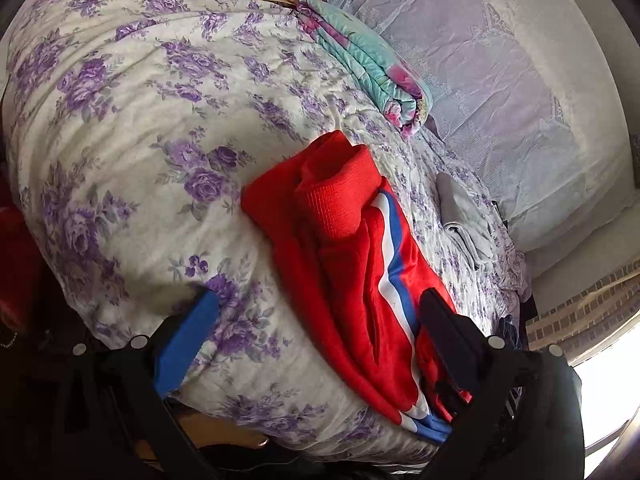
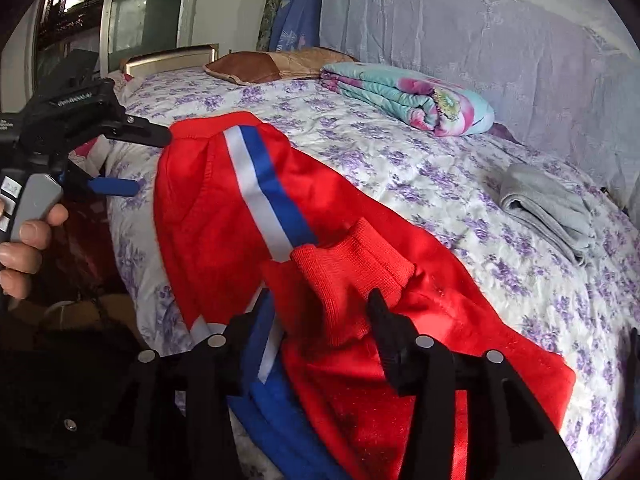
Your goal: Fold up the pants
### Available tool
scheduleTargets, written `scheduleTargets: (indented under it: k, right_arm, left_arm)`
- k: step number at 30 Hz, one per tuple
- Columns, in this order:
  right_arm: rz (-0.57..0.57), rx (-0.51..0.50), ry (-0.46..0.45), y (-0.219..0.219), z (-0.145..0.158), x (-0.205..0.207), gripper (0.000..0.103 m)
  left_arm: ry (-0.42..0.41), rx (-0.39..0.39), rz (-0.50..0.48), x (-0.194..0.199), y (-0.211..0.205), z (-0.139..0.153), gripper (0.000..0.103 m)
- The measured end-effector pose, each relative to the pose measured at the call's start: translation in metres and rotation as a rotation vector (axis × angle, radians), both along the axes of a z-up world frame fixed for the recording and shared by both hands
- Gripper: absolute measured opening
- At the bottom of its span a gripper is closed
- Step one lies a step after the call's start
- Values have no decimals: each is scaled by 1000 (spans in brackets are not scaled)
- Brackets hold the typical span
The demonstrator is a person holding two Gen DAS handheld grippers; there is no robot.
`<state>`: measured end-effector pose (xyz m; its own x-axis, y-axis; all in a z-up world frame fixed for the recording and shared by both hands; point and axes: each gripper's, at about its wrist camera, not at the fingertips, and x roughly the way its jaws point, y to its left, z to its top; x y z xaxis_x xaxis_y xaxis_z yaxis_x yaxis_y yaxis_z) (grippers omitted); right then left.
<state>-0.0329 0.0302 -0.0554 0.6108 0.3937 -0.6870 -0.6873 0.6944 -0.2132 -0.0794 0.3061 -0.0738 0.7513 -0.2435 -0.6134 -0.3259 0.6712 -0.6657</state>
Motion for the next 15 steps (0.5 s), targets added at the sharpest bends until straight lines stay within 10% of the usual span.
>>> scheduleTargets:
  k: [10, 15]
  right_arm:
    - [14, -61, -5, 8, -13, -4, 54]
    - [-9, 36, 56, -7, -6, 8, 22]
  left_arm:
    - [-5, -6, 1, -3, -1, 0, 98]
    - [-5, 1, -1, -4, -1, 0, 98]
